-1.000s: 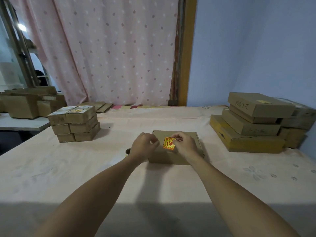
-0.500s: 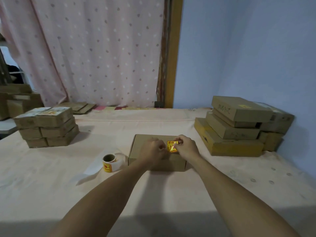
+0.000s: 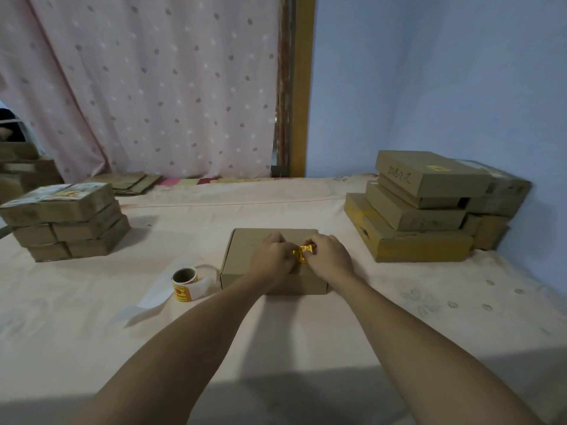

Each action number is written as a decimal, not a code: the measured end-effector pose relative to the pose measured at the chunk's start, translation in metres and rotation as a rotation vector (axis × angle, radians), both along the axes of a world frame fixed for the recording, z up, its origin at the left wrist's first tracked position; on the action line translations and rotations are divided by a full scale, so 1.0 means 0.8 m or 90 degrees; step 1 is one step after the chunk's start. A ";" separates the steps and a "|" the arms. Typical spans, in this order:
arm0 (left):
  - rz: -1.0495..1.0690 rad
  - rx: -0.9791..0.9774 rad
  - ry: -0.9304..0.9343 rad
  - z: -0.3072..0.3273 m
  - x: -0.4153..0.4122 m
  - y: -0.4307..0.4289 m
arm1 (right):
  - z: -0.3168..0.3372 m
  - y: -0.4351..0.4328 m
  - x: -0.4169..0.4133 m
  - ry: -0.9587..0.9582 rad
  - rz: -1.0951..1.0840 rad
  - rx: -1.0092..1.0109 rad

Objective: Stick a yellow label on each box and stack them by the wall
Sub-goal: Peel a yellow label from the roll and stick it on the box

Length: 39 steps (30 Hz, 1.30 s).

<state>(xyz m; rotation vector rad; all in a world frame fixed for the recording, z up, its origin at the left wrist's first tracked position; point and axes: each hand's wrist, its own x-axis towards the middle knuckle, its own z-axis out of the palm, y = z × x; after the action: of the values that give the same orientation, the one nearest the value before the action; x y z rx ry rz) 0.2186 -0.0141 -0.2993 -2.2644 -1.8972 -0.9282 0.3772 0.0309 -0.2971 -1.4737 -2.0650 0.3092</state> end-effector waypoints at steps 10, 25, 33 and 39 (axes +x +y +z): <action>0.006 -0.024 0.038 -0.002 -0.001 0.003 | -0.012 -0.008 0.022 -0.095 0.013 0.046; -0.024 -0.054 0.073 -0.002 -0.010 -0.005 | -0.019 -0.041 0.045 -0.001 0.046 0.027; 0.070 -0.031 0.042 0.007 -0.056 -0.041 | -0.003 -0.058 0.050 0.203 -0.078 -0.075; 0.287 -0.169 -0.031 0.018 -0.079 -0.069 | -0.010 -0.063 0.040 0.219 -0.091 -0.290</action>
<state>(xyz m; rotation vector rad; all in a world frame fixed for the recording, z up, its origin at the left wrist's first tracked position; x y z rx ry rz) 0.1555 -0.0690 -0.2846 -1.8022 -2.5301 -0.7061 0.4095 -0.0197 -0.3050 -1.6731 -1.6698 0.9545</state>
